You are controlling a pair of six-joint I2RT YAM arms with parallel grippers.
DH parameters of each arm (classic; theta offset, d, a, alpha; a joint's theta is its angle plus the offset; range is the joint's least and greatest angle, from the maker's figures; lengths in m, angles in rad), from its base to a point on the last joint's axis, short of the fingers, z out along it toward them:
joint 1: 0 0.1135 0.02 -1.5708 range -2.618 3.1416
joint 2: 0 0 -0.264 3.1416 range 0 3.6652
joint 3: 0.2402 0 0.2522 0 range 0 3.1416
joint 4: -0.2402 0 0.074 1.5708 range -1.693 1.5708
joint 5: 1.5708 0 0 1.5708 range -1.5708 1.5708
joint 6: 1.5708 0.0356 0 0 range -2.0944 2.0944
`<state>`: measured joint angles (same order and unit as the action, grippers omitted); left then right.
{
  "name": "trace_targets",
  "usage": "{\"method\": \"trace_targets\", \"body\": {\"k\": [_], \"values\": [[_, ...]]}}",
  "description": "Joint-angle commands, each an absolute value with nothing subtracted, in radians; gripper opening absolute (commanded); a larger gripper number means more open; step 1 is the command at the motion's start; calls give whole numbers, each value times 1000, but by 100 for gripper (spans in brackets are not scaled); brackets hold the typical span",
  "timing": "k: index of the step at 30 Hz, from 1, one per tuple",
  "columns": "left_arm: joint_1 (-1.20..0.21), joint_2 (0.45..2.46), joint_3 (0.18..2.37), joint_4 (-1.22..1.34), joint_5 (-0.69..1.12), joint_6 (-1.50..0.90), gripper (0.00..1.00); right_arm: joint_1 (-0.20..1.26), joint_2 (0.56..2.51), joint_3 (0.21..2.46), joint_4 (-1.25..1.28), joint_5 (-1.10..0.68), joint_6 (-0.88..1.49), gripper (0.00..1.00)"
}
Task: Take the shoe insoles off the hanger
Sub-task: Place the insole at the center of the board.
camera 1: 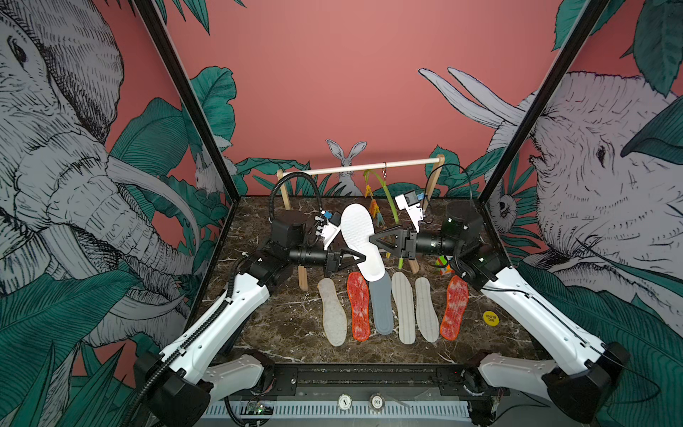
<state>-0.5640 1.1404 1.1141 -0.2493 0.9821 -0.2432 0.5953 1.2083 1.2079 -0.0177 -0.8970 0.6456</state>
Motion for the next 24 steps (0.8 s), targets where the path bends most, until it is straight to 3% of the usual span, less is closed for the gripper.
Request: {"method": "trace_targets", "body": {"k": [1,4,5,6,7,8,10,14,20,24], "values": [[-562,1119,1140,-253,1000,-230,0,605,1218,1231,40,-894,649,22],[-558,1117,1139,-249,981,-235,2,607,1223,1225,71,-890,672,8],[-556,1115,1136,-244,964,-243,13,606,1224,1221,84,-885,680,3],[-554,1110,1130,-236,948,-248,32,606,1222,1214,99,-879,689,0],[-552,1104,1123,-231,920,-253,51,606,1220,1205,116,-868,699,0],[-551,1095,1114,-229,887,-253,64,606,1218,1198,127,-857,707,0],[-543,1067,1091,-219,834,-257,77,607,1216,1193,122,-831,706,0],[-508,1000,993,-70,803,-359,78,606,1211,1173,137,-766,727,0],[-499,975,892,180,787,-511,65,606,1242,1134,298,-748,849,0],[-499,980,870,260,767,-555,64,606,1260,1136,344,-755,882,0]]}}
